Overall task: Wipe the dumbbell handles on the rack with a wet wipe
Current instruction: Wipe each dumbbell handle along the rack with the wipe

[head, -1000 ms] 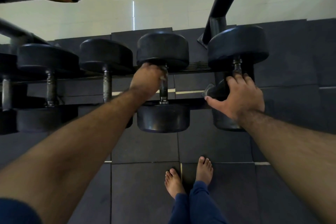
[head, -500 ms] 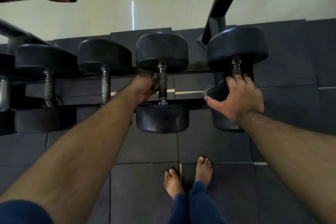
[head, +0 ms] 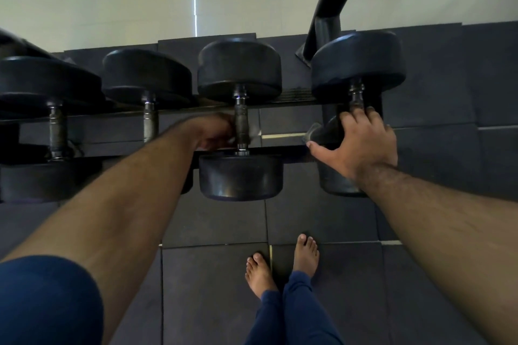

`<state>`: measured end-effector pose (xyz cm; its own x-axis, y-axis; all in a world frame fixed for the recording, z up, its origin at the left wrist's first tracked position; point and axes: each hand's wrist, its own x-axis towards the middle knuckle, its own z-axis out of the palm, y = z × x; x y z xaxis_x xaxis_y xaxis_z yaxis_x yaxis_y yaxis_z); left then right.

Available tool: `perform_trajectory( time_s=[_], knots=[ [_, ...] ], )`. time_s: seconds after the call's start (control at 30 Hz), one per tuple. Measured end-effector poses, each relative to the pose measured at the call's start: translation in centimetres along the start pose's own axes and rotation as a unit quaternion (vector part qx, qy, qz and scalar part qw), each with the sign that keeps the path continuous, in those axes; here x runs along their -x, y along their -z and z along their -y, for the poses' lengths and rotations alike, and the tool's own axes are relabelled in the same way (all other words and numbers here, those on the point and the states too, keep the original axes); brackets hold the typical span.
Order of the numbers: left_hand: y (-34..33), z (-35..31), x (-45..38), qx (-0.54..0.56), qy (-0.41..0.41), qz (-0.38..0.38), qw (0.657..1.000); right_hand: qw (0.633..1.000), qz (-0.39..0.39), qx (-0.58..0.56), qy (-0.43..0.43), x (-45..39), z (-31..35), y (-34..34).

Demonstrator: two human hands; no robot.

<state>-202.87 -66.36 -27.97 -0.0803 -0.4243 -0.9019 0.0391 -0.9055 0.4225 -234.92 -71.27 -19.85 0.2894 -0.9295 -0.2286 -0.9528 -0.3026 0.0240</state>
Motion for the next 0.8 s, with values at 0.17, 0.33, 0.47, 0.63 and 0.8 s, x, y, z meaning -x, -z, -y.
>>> perform_trajectory(
  time_s=[0.17, 0.33, 0.47, 0.63, 0.8],
  knots=[
    [-0.7, -0.5, 1.1, -0.129, -0.053, -0.059, 0.988, 1.000, 0.008, 0.006, -0.001, -0.1, 0.0, -0.1],
    [-1.5, -0.7, -0.5, 0.105, -0.080, 0.013, 0.991, 1.000, 0.013, 0.006, -0.003, -0.1, 0.0, 0.1],
    [0.2, 0.2, 0.7, -0.174, 0.043, 0.037, 0.983, 1.000, 0.015, 0.006, -0.005, -0.1, 0.0, 0.1],
    [-0.4, -1.4, 2.8, -0.163, 0.031, -0.053, 0.985, 1.000, 0.021, 0.006, -0.007, -0.1, 0.0, 0.2],
    [0.6, 0.6, 3.7, -0.169, -0.023, -0.152, 0.974, 1.000, 0.024, 0.006, -0.009, -0.1, 0.0, 0.3]
  ],
)
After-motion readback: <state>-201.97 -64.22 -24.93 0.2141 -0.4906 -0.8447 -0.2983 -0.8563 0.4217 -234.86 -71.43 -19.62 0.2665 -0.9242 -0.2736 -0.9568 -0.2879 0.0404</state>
